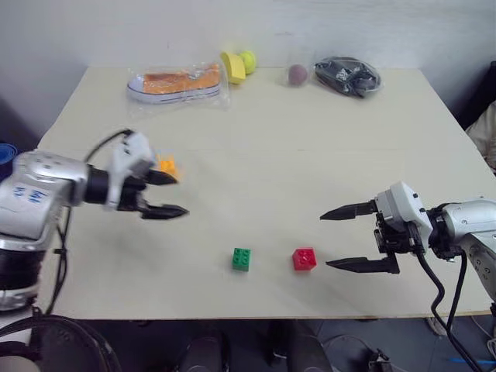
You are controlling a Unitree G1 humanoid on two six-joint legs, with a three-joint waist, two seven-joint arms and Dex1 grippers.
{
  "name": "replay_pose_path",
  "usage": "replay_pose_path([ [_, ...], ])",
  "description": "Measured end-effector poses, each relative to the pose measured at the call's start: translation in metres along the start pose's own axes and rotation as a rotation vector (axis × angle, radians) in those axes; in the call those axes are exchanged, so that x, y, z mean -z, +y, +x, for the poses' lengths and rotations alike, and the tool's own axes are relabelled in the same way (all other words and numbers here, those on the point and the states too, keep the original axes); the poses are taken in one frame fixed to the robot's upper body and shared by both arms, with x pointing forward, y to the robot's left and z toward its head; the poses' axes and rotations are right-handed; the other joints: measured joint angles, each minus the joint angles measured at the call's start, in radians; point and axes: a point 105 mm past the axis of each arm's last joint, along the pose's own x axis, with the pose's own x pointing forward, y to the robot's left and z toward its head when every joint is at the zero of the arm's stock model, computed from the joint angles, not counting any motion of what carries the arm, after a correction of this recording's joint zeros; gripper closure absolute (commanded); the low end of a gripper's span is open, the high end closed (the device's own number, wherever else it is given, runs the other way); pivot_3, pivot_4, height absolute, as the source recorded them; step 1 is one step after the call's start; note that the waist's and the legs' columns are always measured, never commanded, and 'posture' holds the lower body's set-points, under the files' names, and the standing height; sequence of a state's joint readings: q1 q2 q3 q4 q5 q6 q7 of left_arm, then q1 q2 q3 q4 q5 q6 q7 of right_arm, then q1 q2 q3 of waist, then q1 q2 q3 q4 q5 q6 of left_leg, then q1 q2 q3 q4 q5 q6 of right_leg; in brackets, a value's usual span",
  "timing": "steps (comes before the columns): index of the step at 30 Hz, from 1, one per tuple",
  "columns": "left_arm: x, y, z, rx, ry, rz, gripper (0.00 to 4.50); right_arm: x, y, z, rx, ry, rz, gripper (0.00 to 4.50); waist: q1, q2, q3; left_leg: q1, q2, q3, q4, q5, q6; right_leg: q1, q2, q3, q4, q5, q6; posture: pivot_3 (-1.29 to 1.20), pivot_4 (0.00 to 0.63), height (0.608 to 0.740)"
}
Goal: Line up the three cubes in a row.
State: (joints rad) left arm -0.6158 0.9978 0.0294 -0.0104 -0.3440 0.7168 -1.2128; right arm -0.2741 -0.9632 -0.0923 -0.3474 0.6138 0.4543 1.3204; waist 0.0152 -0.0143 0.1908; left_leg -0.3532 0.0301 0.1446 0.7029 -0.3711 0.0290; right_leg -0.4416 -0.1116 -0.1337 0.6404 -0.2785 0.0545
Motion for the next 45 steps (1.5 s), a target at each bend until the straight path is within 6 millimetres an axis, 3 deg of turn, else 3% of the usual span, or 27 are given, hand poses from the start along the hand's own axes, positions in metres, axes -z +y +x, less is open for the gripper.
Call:
replay_pose_path([
  [4,0.015,0.044,-0.015,-0.067,-0.066,-0.002,0.05,-0.005,-0.005,0.005,0.012,-0.033,-0.012,0.0,0.015,-0.002,0.001,-0.003,-0.001,-0.001,0.003,0.0,0.001,-0.001,0.003,-0.002,0.001,0.0,0.0,0.0,0.15,0.74],
  [6,0.016,0.072,-0.022,-0.157,-0.007,0.055,0.05,-0.006,-0.006,0.007,0.014,-0.042,-0.014,0.0,0.017,-0.003,0.0,-0.004,-0.002,0.0,0.003,0.0,0.001,-0.001,0.004,-0.003,0.002,0.001,0.001,0.0,0.15,0.74],
  [9,0.019,0.088,-0.022,-0.189,0.074,0.116,0.05,-0.005,-0.006,0.009,0.023,-0.049,-0.007,0.0,0.01,-0.004,0.0,-0.005,-0.002,0.001,0.002,-0.001,0.003,-0.002,0.005,-0.005,0.003,0.002,0.003,0.0,0.15,0.74],
  [19,0.03,0.097,0.027,-0.174,0.191,0.151,0.05,-0.003,0.001,0.009,0.068,-0.055,0.025,0.0,0.004,-0.005,0.001,-0.005,-0.002,0.002,0.002,-0.002,0.004,-0.002,0.006,-0.008,0.001,0.003,0.006,0.0,0.15,0.74],
  [27,0.032,0.102,0.052,-0.242,0.213,0.143,0.05,-0.006,0.008,0.005,0.101,-0.056,0.037,0.0,0.006,-0.005,0.001,-0.005,-0.002,0.002,0.002,-0.002,0.004,-0.002,0.005,-0.008,0.001,0.004,0.006,0.0,0.15,0.74],
  [31,0.037,0.102,0.055,-0.245,0.237,0.13,0.91,-0.006,0.008,0.001,0.113,-0.048,0.049,0.0,0.004,-0.006,0.001,-0.005,-0.002,0.002,0.002,-0.002,0.004,-0.002,0.005,-0.008,0.001,0.004,0.006,0.0,0.15,0.74],
  [37,0.038,0.101,0.057,-0.238,0.244,0.116,2.87,-0.01,0.011,-0.002,0.124,-0.046,0.049,0.0,0.006,-0.006,0.001,-0.005,-0.002,0.002,0.002,-0.002,0.004,-0.002,0.005,-0.008,0.001,0.004,0.006,0.0,0.15,0.74],
  [45,0.035,0.095,0.058,-0.185,0.194,0.076,3.01,-0.006,0.019,0.0,0.111,-0.037,0.068,0.0,0.005,-0.006,0.001,-0.005,-0.002,0.002,0.003,-0.002,0.004,-0.002,0.005,-0.008,0.001,0.004,0.006,0.0,0.15,0.74],
])
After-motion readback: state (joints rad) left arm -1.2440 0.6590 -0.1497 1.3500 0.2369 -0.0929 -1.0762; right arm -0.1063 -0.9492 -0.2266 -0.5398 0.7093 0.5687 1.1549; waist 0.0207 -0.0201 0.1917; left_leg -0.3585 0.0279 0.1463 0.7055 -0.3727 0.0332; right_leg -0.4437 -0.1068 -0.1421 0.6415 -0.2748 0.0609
